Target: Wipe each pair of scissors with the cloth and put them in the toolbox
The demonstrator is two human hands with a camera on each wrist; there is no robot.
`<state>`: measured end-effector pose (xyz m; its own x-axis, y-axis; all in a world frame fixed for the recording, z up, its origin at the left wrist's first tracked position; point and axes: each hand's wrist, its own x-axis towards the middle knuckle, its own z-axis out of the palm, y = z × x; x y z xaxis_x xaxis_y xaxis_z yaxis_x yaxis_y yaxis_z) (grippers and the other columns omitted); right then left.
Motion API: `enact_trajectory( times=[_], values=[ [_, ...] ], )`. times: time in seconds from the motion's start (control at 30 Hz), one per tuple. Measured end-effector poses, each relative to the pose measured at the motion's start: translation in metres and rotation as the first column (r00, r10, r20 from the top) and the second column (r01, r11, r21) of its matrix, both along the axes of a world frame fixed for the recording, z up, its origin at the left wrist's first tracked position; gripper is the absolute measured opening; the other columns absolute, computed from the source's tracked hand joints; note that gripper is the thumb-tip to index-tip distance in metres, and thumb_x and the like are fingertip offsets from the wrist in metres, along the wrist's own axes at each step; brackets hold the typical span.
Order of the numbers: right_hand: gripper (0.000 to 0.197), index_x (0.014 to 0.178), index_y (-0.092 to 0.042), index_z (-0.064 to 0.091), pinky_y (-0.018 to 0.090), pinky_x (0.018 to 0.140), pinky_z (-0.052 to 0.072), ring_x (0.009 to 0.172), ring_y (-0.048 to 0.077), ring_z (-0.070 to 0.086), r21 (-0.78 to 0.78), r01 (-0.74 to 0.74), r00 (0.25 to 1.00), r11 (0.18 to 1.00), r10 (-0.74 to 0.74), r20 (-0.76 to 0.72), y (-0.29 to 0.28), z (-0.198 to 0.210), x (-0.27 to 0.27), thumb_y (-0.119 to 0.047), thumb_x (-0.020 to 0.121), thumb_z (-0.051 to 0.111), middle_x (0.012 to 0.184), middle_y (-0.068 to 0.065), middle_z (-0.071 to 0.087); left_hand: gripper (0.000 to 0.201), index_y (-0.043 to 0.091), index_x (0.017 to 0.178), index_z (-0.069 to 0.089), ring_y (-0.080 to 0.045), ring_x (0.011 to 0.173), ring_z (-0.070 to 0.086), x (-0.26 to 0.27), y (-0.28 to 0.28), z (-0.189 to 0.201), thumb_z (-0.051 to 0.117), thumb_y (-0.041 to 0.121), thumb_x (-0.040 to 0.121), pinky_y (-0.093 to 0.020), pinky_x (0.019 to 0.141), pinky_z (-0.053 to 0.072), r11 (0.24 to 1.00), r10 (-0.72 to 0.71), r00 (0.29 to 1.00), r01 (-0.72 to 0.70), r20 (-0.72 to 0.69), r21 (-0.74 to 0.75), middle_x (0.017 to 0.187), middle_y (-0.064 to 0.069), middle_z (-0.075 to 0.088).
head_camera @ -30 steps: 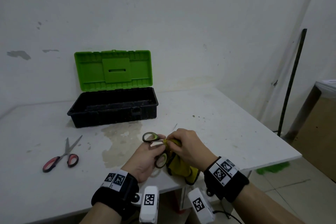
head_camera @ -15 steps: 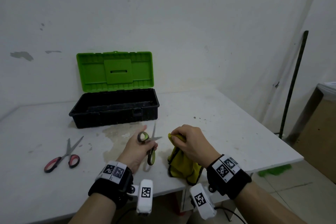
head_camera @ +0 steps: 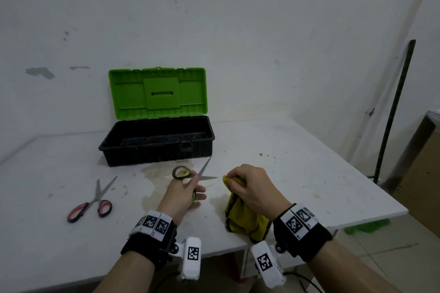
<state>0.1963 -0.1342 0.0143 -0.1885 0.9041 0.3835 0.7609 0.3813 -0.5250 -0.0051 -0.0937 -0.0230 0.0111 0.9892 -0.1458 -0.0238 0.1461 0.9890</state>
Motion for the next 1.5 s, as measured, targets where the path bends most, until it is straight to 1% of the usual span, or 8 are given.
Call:
enact_trajectory(
  times=[0.13, 0.33, 0.53, 0.77, 0.93, 1.07, 1.23, 1.5],
  values=[
    [0.015, 0.098, -0.024, 0.070, 0.017, 0.074, 0.044, 0.085, 0.004, 0.056, 0.002, 0.002, 1.000, 1.000, -0.002, -0.017, 0.001, -0.001, 0.002, -0.031, 0.095, 0.058, 0.091, -0.009, 0.063, 0.013, 0.011, 0.112, 0.059, -0.013, 0.068, 0.053, -0.002, 0.003, -0.002, 0.052, 0.016, 0.103, -0.024, 0.059, 0.046, 0.993, -0.018, 0.997, 0.026, -0.072, 0.116, 0.086, -0.006, 0.060],
    [0.014, 0.099, -0.023, 0.070, 0.017, 0.076, 0.044, 0.086, 0.006, 0.057, 0.023, 0.034, 0.998, 0.999, -0.032, -0.053, 0.002, 0.000, 0.006, -0.029, 0.095, 0.058, 0.092, -0.009, 0.066, 0.023, 0.020, 0.114, 0.053, -0.013, 0.071, 0.056, -0.007, -0.001, 0.002, 0.063, 0.011, 0.096, -0.026, 0.058, 0.046, 0.978, -0.085, 0.994, 0.097, -0.071, 0.183, 0.099, -0.009, 0.068],
    [0.013, 0.091, -0.031, 0.064, 0.030, 0.067, 0.051, 0.074, 0.013, 0.061, -0.094, 0.055, 0.941, 0.994, -0.083, -0.329, 0.005, 0.001, 0.019, -0.029, 0.098, 0.053, 0.082, -0.007, 0.066, 0.021, 0.007, 0.110, 0.058, -0.016, 0.072, 0.063, -0.006, -0.005, 0.005, 0.069, 0.007, 0.092, -0.027, 0.060, 0.053, 0.989, -0.094, 0.996, 0.092, 0.011, 0.120, 0.102, -0.012, 0.073],
    [0.019, 0.092, -0.028, 0.072, 0.028, 0.072, 0.051, 0.080, 0.014, 0.063, -0.241, -0.004, 0.862, 0.971, -0.119, -0.493, -0.002, 0.017, 0.022, -0.019, 0.091, 0.056, 0.091, -0.001, 0.070, 0.016, 0.000, 0.105, 0.066, -0.011, 0.056, 0.051, -0.001, -0.010, 0.007, 0.069, 0.008, 0.091, -0.023, 0.052, 0.043, 0.976, -0.147, 0.988, 0.152, -0.041, 0.156, 0.080, -0.007, 0.069],
    [0.018, 0.104, -0.029, 0.068, 0.014, 0.068, 0.048, 0.077, 0.005, 0.063, -0.078, -0.065, 0.970, 0.995, 0.045, -0.238, -0.007, 0.020, 0.024, -0.022, 0.088, 0.068, 0.094, -0.011, 0.069, 0.007, 0.007, 0.092, 0.072, -0.013, 0.056, 0.050, 0.002, -0.011, 0.011, 0.073, 0.013, 0.090, -0.023, 0.051, 0.041, 0.964, -0.140, 0.977, 0.172, -0.162, 0.203, 0.070, -0.002, 0.068],
    [0.007, 0.092, -0.026, 0.073, 0.012, 0.067, 0.045, 0.077, 0.004, 0.061, 0.067, -0.098, 0.982, 0.993, 0.108, -0.153, -0.007, 0.004, 0.011, -0.028, 0.085, 0.074, 0.083, -0.013, 0.068, 0.009, 0.016, 0.082, 0.073, -0.004, 0.053, 0.052, 0.008, -0.011, 0.011, 0.074, 0.023, 0.088, -0.020, 0.051, 0.043, 0.949, -0.147, 0.940, 0.222, -0.306, 0.226, 0.064, 0.007, 0.066],
    [0.015, 0.103, -0.020, 0.076, 0.008, 0.071, 0.042, 0.077, -0.001, 0.055, 0.244, -0.137, 0.988, 0.960, 0.150, -0.036, 0.000, -0.014, 0.001, -0.023, 0.090, 0.070, 0.088, -0.014, 0.060, 0.011, 0.014, 0.080, 0.073, -0.001, 0.050, 0.050, 0.014, -0.011, 0.009, 0.074, 0.023, 0.088, -0.017, 0.049, 0.040, 0.941, -0.152, 0.920, 0.246, -0.361, 0.232, 0.058, 0.011, 0.063],
    [0.018, 0.105, -0.019, 0.074, 0.033, 0.069, 0.053, 0.075, 0.017, 0.059, 0.233, -0.026, 0.995, 0.972, 0.003, 0.099, 0.009, -0.022, -0.002, -0.026, 0.097, 0.059, 0.092, 0.001, 0.058, 0.010, 0.020, 0.082, 0.077, 0.004, 0.059, 0.057, 0.013, -0.009, 0.007, 0.076, 0.029, 0.086, -0.020, 0.063, 0.043, 0.917, -0.125, 0.872, 0.283, -0.473, 0.281, 0.066, 0.011, 0.068]
  ],
)
